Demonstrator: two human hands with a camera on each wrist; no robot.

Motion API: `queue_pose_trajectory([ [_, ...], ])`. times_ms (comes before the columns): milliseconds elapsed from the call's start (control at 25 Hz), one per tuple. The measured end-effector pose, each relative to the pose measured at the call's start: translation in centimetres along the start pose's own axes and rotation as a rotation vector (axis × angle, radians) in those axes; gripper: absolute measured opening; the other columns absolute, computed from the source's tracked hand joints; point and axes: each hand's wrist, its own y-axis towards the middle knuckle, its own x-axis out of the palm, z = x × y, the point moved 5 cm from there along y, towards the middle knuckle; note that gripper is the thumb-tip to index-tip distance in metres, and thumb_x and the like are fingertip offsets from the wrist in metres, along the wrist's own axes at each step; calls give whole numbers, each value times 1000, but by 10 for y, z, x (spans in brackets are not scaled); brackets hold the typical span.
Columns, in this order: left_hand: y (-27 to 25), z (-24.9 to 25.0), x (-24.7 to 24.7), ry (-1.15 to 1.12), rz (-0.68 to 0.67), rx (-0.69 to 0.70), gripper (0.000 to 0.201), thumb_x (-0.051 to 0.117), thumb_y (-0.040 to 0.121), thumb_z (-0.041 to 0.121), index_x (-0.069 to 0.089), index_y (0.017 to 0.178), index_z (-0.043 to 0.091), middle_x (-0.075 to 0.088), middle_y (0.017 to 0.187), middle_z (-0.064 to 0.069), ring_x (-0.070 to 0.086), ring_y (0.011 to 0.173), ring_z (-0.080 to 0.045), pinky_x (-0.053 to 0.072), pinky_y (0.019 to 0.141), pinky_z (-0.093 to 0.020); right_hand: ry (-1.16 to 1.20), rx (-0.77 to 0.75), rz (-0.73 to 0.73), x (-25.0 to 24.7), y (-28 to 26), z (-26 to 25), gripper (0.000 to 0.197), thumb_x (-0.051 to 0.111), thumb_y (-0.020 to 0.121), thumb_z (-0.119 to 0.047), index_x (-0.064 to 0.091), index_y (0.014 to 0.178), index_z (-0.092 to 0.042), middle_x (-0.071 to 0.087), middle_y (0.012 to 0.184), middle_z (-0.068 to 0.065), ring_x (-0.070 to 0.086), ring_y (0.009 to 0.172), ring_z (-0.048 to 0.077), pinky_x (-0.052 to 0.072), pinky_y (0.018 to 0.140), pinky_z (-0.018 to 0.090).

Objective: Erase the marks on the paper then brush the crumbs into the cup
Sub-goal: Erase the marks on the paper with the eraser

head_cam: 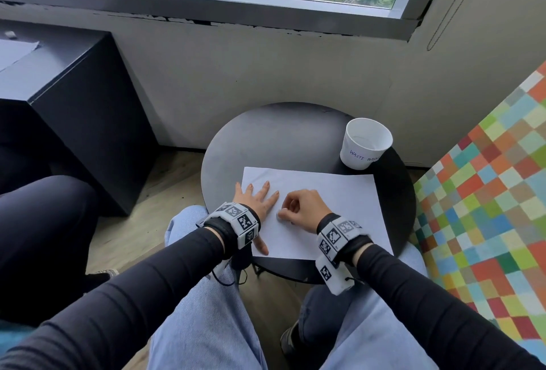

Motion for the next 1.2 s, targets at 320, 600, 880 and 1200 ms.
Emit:
queue_pose_trajectory([
  [320, -1, 1, -1, 5, 19, -4, 147, 77, 58, 75, -21, 155, 23, -23, 162, -9, -4, 150, -42, 2, 117, -65, -25, 3, 11, -6, 4, 6, 14, 75, 77, -24, 70, 80, -11, 62, 68, -1, 56, 64, 12, 44, 67, 22],
  [600, 0, 1, -2, 3, 20, -7, 148, 78, 58, 74, -21, 155, 23, -23, 162, -9, -4, 150, -42, 2, 116, -64, -44, -22, -25, -8, 5, 8, 16, 76, 78, -25, 70, 81, -11, 62, 67, 0, 57, 62, 13, 44, 65, 21],
  [880, 0, 1, -2, 7, 16, -11, 148, 78, 58, 74, -21, 155, 22, -23, 162, -9, -3, 149, -43, 1, 115, -64, -66, -67, -70, -9, 1, 13, 16, 76, 78, -24, 70, 81, -9, 61, 66, -3, 54, 59, 10, 43, 64, 21],
  [1200, -2, 0, 1, -17, 14, 12, 149, 78, 57, 75, -23, 154, 22, -26, 161, -9, -11, 150, -39, -5, 113, -69, 249, 10, -172, -6, -22, 12, 16, 78, 78, -18, 68, 79, -6, 69, 68, 10, 61, 51, 12, 53, 58, 25],
])
